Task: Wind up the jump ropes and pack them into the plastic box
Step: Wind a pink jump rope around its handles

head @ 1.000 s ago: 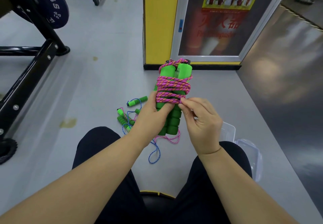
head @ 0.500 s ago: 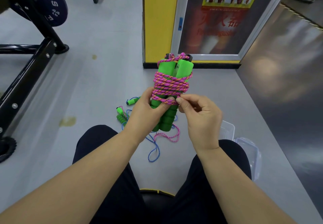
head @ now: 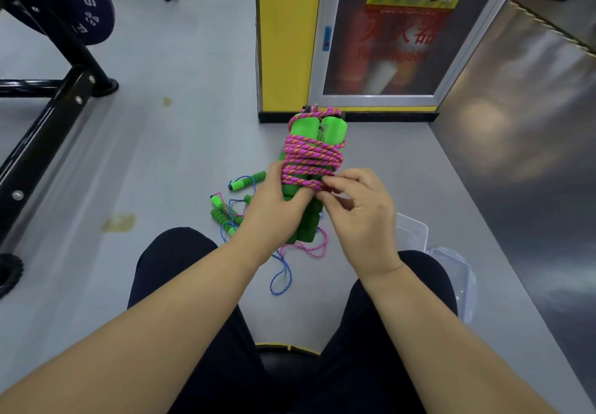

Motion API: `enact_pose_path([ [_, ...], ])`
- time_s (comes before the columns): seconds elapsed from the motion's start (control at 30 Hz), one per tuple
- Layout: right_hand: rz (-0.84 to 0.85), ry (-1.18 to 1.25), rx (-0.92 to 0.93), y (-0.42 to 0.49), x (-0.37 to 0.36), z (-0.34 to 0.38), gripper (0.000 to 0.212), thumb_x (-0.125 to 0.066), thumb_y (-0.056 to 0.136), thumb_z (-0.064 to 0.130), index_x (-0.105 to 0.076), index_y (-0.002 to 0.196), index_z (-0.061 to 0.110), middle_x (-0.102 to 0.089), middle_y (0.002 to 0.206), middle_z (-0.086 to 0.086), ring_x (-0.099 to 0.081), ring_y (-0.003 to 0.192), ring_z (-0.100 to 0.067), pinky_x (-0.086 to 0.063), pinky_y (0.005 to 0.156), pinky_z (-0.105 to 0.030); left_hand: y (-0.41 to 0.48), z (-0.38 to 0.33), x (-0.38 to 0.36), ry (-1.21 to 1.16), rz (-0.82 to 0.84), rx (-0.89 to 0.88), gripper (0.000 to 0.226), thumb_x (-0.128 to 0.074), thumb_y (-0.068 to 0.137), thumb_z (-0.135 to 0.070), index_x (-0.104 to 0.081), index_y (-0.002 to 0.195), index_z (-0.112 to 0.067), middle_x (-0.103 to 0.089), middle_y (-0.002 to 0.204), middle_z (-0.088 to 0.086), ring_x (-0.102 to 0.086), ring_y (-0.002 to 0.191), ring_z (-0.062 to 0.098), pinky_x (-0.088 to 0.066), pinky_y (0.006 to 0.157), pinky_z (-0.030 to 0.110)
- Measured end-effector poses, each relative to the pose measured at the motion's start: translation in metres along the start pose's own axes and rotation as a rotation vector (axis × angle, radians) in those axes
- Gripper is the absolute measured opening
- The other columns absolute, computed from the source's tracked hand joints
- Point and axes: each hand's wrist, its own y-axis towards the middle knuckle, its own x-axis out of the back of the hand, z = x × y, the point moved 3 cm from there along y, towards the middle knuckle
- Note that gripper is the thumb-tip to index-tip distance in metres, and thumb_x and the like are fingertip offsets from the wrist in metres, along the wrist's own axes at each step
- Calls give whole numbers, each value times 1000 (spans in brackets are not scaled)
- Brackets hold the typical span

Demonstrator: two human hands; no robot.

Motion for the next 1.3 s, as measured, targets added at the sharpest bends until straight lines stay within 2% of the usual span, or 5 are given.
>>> enact_pose_path([
  [0.3, 33, -126, 6, 4, -4, -1, 25, -46, 90, 19, -65, 92, 3, -50, 92, 2, -51, 86, -14, -42, 77, -17, -7, -1, -9, -108, -25, 45, 23, -59, 90, -30, -47, 110, -29, -57, 87, -12, -56, 79, 1, -46, 65, 19],
  [0.6, 73, -226, 74, 8, 0, -7, 14, -60, 86, 14, -66, 90, 1, -63, 86, -8, -59, 75, -18, -50, 66, -25, -2, -6, -3, 26, 74, 1, 39, -56, 85, -13, -43, 120, -26, -57, 84, -6, -59, 78, 15, -54, 73, 32],
  [0.97, 20, -156, 64, 9, 3, -11, 15, -55, 88, 17, -66, 92, 8, -57, 90, 10, -55, 84, -9, -51, 74, -38, 0, -10, -9, 64, 77, 119, 26, -45, 92, -50, -44, 109, -31, -57, 91, -10, -55, 81, 2, -47, 68, 22],
  [1.17, 110, 53, -50, 10, 4, -13, 19, -56, 87, 3, -51, 92, 20, -54, 82, 14, -55, 77, -2, -44, 72, -12, -2, -1, -9, 31, 50, 187, 38, -46, 91, -52, -49, 120, -28, -57, 86, -15, -55, 78, -1, -46, 62, 19],
  [1.3, 194, 72, -70, 14, 3, -13, 31, -56, 88, 4, -41, 91, 32, -55, 84, 13, -56, 78, -5, -46, 71, -15, -1, 3, -8, -8, 14, 237, 41, -47, 90, -53, -52, 118, -24, -57, 88, -11, -57, 83, 6, -53, 70, 28],
])
